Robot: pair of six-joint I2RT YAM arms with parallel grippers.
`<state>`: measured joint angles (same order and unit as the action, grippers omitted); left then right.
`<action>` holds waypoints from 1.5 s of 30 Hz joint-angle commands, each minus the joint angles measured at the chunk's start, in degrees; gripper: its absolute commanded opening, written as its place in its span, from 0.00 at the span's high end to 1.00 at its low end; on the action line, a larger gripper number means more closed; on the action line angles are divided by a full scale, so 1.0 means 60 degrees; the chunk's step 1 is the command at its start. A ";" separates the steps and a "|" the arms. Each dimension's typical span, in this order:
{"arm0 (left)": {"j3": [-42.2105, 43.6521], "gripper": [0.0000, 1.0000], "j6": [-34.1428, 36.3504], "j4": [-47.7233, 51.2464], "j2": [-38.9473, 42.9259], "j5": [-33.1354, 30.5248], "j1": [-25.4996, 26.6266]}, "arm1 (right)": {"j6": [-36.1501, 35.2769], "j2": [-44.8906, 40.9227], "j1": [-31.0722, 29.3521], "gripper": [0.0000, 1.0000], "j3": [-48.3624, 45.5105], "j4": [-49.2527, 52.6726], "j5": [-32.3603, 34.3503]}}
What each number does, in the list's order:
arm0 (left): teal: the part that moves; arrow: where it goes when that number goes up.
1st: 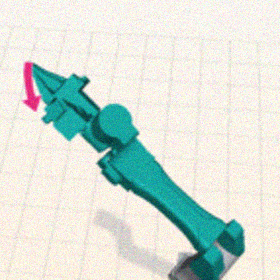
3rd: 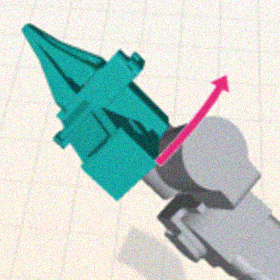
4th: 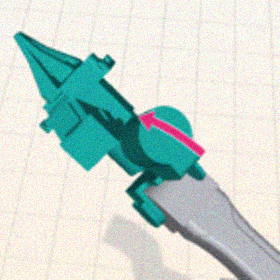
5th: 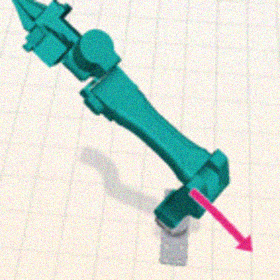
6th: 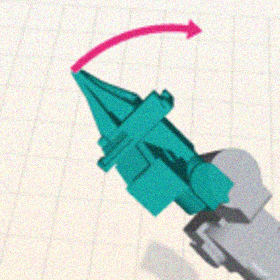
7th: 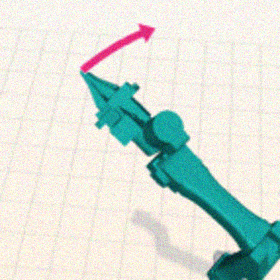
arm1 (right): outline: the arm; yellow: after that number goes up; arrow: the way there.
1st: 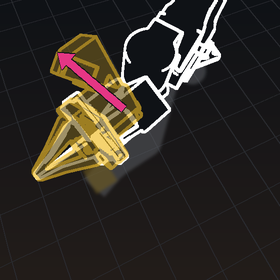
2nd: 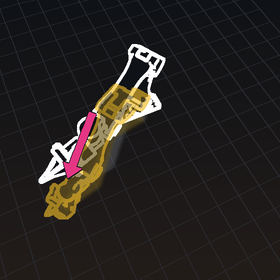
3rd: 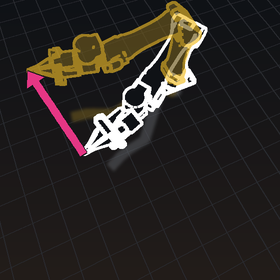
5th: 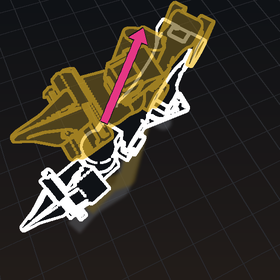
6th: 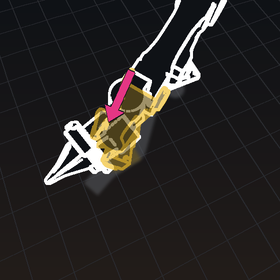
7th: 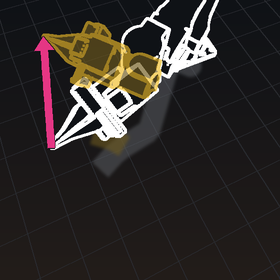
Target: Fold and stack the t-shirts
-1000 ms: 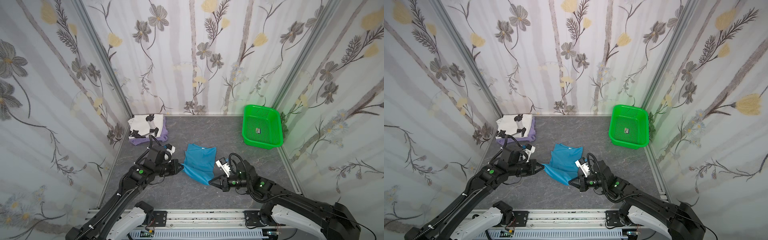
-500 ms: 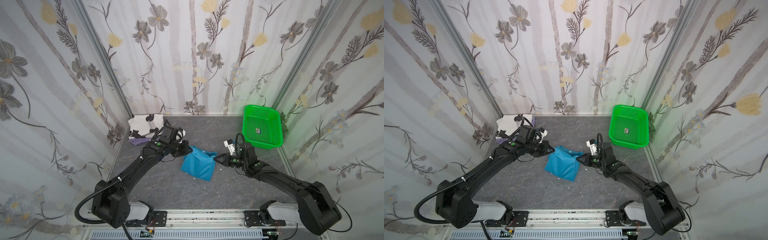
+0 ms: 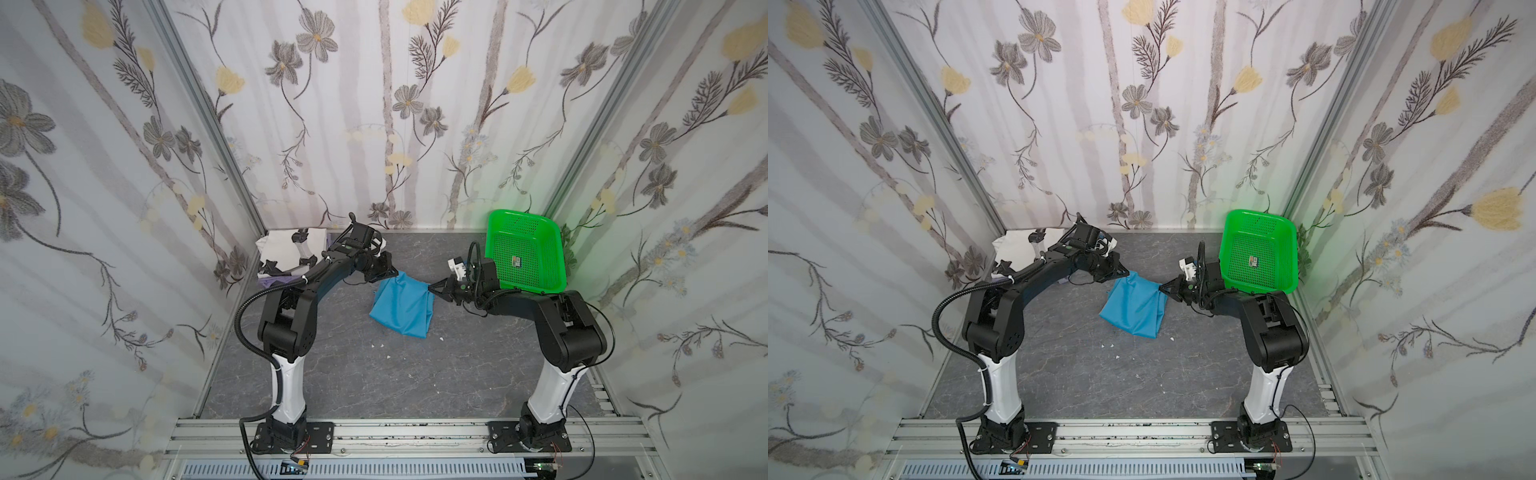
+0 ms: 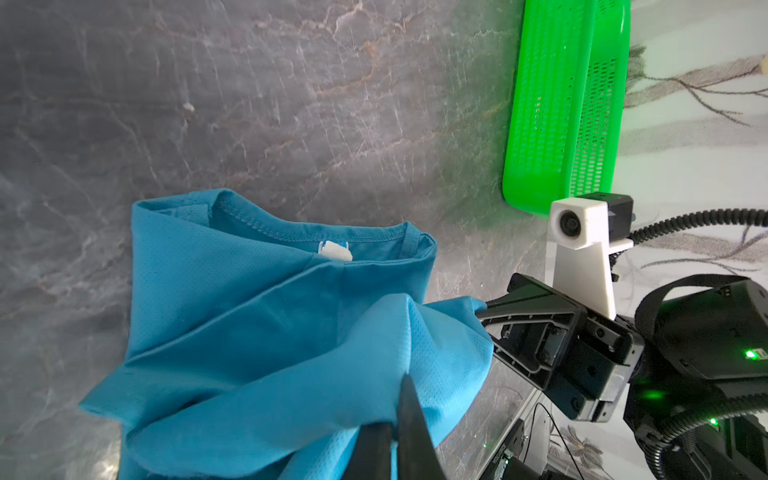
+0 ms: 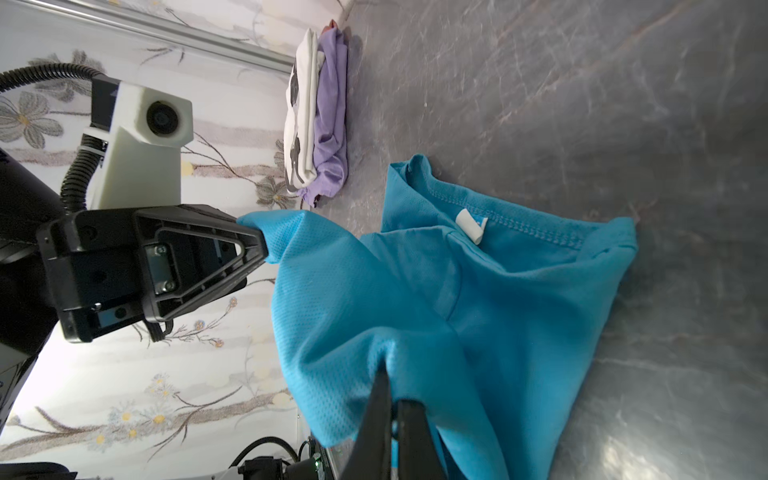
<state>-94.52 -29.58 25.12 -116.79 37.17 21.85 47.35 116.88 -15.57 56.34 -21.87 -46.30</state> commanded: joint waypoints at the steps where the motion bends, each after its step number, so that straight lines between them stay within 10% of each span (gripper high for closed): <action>1: -0.0701 0.94 0.0007 0.0206 -0.0558 0.0250 -0.0141 | 0.0394 0.0350 0.0126 0.94 0.0395 -0.0604 0.0150; 5: -0.1061 0.87 -0.0071 0.0331 -0.1032 0.0362 -0.0351 | 0.0421 0.0506 0.0237 0.48 0.0841 -0.0558 0.0661; 9: -0.0962 0.03 -0.0338 -0.0048 -0.0937 0.0490 -0.0530 | -0.0201 -0.0093 0.0211 0.10 0.1141 -0.0211 0.1068; 10: -0.0964 0.00 -0.0373 -0.0222 -0.0874 0.0682 -0.0589 | -0.0496 -0.0242 0.0187 0.07 0.1294 0.0135 0.1178; 18: 0.0014 0.00 -0.0552 -0.0956 0.0160 0.1045 -0.0929 | -0.2158 -0.0573 -0.0548 0.00 0.2075 0.2076 0.1296; 33: 0.5506 0.00 -0.2889 -0.5501 0.1344 0.1428 -0.0206 | -0.1125 0.2012 -0.0762 0.00 0.2849 0.1436 0.1403; 45: 0.7289 0.00 -0.2827 -0.5407 0.2395 0.1208 0.0050 | -0.3073 0.1346 -0.0696 0.00 0.3825 0.2883 0.2033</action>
<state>-51.46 -45.69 -8.29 -103.92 45.06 22.04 33.52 127.17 -19.20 78.74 -6.22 -33.10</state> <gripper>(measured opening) 0.997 0.996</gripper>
